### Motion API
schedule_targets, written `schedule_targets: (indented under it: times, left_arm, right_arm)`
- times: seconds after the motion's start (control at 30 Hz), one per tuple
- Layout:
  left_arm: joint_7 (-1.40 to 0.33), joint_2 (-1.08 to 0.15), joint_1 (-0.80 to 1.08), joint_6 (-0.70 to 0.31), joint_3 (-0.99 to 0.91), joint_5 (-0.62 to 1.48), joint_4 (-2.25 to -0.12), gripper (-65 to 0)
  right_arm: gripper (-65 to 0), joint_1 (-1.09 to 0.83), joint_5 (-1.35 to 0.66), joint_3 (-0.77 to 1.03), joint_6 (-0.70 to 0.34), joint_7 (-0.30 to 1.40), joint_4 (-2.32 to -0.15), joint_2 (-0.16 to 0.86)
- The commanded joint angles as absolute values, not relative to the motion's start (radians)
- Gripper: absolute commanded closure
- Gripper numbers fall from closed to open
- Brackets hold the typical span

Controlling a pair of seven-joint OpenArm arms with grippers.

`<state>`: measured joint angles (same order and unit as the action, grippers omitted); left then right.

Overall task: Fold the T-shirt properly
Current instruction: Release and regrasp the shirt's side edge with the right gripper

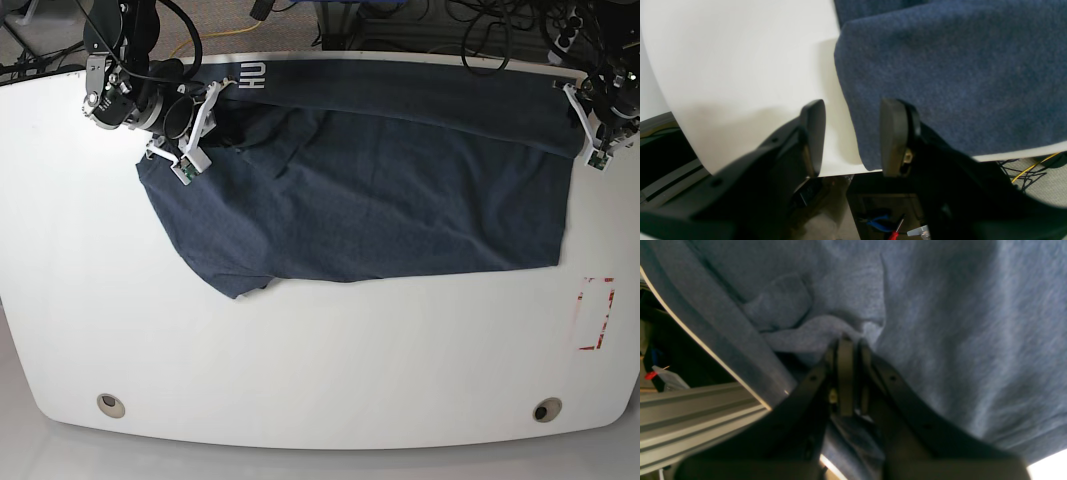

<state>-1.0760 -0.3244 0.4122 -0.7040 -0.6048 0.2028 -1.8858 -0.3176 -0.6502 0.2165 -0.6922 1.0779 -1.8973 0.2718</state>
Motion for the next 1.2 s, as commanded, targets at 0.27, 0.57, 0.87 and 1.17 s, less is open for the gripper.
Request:
schedule_targets:
  times: [0.27,0.57,0.87,1.17]
  left_arm:
    - [-1.064,-0.341,0.412,-0.698,-0.610,0.200,-1.899,-24.2]
    - [-1.064,-0.343,0.414,-0.698,-0.610,0.200,-1.899,-24.2]
    - [-1.064,-0.343,0.415,-0.698,-0.610,0.200,-1.899,-24.2]
    - [-1.064,-0.337,0.414,-0.698,-0.582,0.203,-1.900,-24.2]
  right_arm:
    - [0.0,-0.220,-0.665,0.223,-0.698,1.053,-1.910,0.283]
    - [0.0,-0.145,-0.657,0.225,-0.698,1.047,-1.830,0.285]
    - [-31.2,-0.077,-0.656,0.298,-0.698,1.047,-1.738,0.285]
    - [-49.6,-0.173,-0.711,0.453,-0.698,1.084,-1.865,0.329]
